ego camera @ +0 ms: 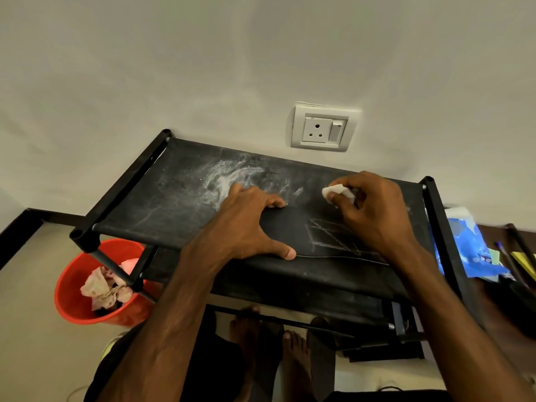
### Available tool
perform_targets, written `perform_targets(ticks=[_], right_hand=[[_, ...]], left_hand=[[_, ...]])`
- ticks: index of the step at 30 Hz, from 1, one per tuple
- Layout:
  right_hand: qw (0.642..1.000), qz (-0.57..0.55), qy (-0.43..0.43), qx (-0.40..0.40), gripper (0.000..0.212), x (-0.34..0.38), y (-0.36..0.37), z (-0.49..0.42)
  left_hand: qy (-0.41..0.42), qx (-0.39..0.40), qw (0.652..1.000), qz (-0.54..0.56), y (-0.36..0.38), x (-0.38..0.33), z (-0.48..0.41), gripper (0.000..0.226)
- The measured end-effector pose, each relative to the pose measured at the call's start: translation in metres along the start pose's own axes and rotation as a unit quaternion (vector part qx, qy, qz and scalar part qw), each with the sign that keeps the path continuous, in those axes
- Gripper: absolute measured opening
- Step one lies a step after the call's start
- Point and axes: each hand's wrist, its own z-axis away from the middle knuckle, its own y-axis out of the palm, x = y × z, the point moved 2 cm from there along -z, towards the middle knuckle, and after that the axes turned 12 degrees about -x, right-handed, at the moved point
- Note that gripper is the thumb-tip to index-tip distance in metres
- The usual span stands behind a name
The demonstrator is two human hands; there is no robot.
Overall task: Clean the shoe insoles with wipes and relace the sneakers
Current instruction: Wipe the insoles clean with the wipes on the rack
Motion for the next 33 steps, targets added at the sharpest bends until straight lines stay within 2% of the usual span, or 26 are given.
perform_targets(ticks=[4,9,13,18,26,30,33], right_hand=[[1.0,-0.01,-0.023,0.019,0.013,0.011,0.003,0.004],[0.998,-0.008,-0.037,0.053,0.018,0.011,0.007,0.005],[0.996,-0.002,-0.05,0.07,0.018,0.013,0.011,0.004],[0.987,0.039,-0.088,0.129,0.016,0.021,0.028,0.004],[0.973,0.057,-0.076,0.209,0.014,0.026,0.021,0.005],[0.978,0.105,-0.068,0.169,0.023,0.026,0.025,0.002],[0.979,0.116,-0.067,0.152,0.021,0.028,0.031,-0.001]], left_hand=[[-0.005,0.017,1.0,-0.009,-0.005,0.002,0.001,0.091],[0.005,0.03,0.999,-0.024,0.0,-0.002,0.002,0.104],[0.02,0.023,0.999,-0.019,0.007,-0.008,0.0,0.097],[0.009,0.031,0.999,-0.015,0.008,-0.006,-0.001,0.094],[0.001,0.031,0.999,-0.017,0.008,-0.008,-0.002,0.097],[0.0,0.032,0.999,-0.021,0.008,-0.01,-0.002,0.096],[-0.002,0.037,0.999,-0.021,0.007,-0.011,-0.003,0.096]])
